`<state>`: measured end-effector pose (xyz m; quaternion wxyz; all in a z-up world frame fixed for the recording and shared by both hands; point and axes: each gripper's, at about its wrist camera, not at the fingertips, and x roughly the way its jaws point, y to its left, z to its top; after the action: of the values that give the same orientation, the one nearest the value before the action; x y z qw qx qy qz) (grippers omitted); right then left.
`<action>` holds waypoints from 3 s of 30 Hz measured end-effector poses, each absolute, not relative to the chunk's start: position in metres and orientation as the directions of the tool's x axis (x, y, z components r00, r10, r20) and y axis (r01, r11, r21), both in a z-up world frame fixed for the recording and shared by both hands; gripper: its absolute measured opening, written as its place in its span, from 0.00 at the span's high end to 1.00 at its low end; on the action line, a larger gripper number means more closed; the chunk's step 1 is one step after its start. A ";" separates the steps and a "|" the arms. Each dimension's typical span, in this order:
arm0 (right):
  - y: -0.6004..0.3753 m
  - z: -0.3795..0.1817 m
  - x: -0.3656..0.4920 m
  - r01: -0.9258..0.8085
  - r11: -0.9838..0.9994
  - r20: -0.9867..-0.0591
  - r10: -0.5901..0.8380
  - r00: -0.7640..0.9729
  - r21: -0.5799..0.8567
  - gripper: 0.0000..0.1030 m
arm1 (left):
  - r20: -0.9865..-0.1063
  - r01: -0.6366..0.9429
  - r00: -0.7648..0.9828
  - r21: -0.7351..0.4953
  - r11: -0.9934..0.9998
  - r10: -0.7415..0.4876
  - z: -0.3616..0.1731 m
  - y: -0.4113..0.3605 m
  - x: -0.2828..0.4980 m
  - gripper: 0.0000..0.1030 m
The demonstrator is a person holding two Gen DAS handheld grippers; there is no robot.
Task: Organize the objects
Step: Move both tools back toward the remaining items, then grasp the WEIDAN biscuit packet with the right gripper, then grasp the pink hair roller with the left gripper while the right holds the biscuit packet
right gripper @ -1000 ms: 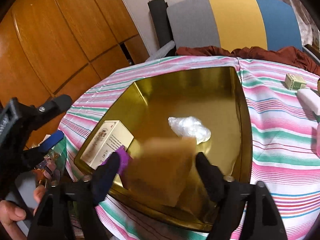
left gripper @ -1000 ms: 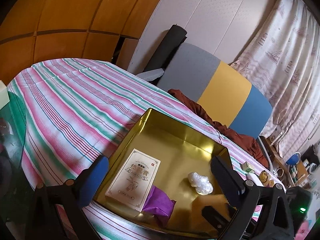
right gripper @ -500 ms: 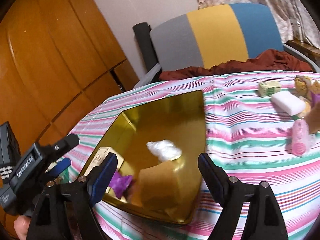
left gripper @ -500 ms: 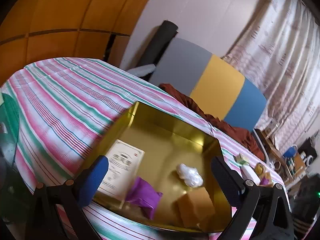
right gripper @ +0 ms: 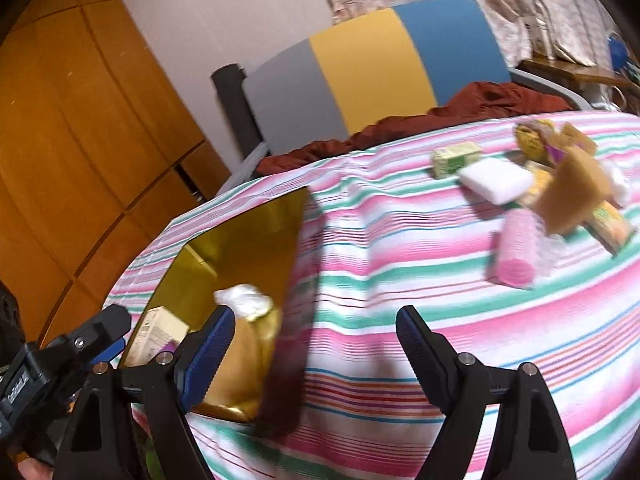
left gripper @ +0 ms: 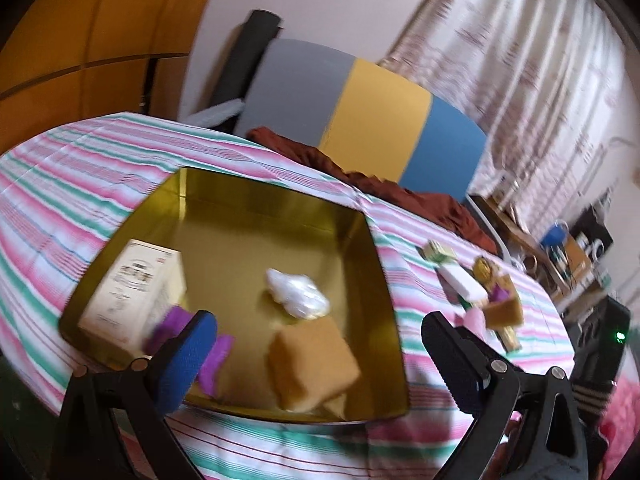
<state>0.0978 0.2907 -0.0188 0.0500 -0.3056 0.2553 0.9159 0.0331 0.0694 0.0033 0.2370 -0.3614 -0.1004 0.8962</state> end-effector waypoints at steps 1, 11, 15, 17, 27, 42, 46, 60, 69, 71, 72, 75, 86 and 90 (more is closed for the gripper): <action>0.296 -0.021 0.101 -0.264 -0.860 -0.589 -0.053 -0.806 0.438 0.18 | -0.604 -0.363 -0.619 -0.346 -0.865 0.501 0.003 0.075 0.035 0.00; 0.358 -0.045 0.140 -0.406 -0.816 -0.641 0.057 -0.766 0.413 0.18 | -0.637 -0.496 -0.532 -0.300 -0.815 0.558 0.002 0.128 0.056 0.00; 0.389 -0.057 0.154 -0.471 -0.804 -0.682 0.115 -0.722 0.363 0.18 | -0.652 -0.560 -0.481 -0.286 -0.777 0.586 -0.001 0.152 0.067 0.00; 0.408 -0.061 0.162 -0.508 -0.793 -0.696 0.154 -0.701 0.336 0.18 | -0.663 -0.591 -0.447 -0.285 -0.755 0.600 -0.003 0.163 0.074 0.00; 0.514 -0.057 0.150 -0.574 -0.788 -0.727 0.260 -0.635 0.220 0.18 | -0.694 -0.666 -0.361 -0.275 -0.693 0.622 -0.011 0.200 0.099 0.00; 0.544 -0.078 0.105 -0.481 -0.864 -0.761 0.209 -0.614 0.150 0.38 | -0.735 -0.687 -0.328 -0.246 -0.684 0.594 -0.024 0.222 0.109 0.00; 0.537 -0.078 0.105 -0.488 -0.865 -0.763 0.235 -0.602 0.118 0.47 | -0.737 -0.693 -0.329 -0.236 -0.681 0.590 -0.026 0.234 0.107 0.00; 0.508 -0.078 0.156 -0.606 -0.781 -0.709 0.342 -0.617 0.150 0.50 | -0.723 -0.695 -0.401 -0.159 -0.701 0.563 -0.035 0.293 0.075 0.00; 0.495 -0.080 0.164 -0.618 -0.772 -0.678 0.374 -0.632 0.150 0.50 | -0.716 -0.725 -0.424 -0.099 -0.682 0.554 -0.047 0.357 0.049 0.00; 0.496 -0.080 0.165 -0.616 -0.772 -0.676 0.371 -0.636 0.156 0.50 | -0.717 -0.741 -0.428 -0.070 -0.667 0.551 -0.051 0.371 0.046 0.00; 0.496 -0.081 0.166 -0.616 -0.771 -0.676 0.371 -0.637 0.158 0.50 | -0.723 -0.749 -0.427 -0.054 -0.661 0.543 -0.054 0.377 0.044 0.00; 0.497 -0.081 0.166 -0.616 -0.771 -0.674 0.372 -0.638 0.159 0.50 | -0.724 -0.775 -0.436 -0.001 -0.632 0.535 -0.062 0.391 0.043 0.00; 0.496 -0.081 0.165 -0.617 -0.771 -0.673 0.374 -0.638 0.156 0.50 | -0.768 -0.793 -0.352 -0.060 -0.607 0.536 -0.086 0.397 0.025 0.28; 0.496 -0.081 0.165 -0.618 -0.771 -0.673 0.374 -0.638 0.157 0.50 | -0.755 -0.791 -0.346 -0.085 -0.606 0.557 -0.085 0.391 0.025 0.31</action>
<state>0.1653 0.4961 -0.0811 0.2802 -0.3203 0.1900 0.8848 0.0251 0.3913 -0.0853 0.4178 -0.3905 0.1494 0.8066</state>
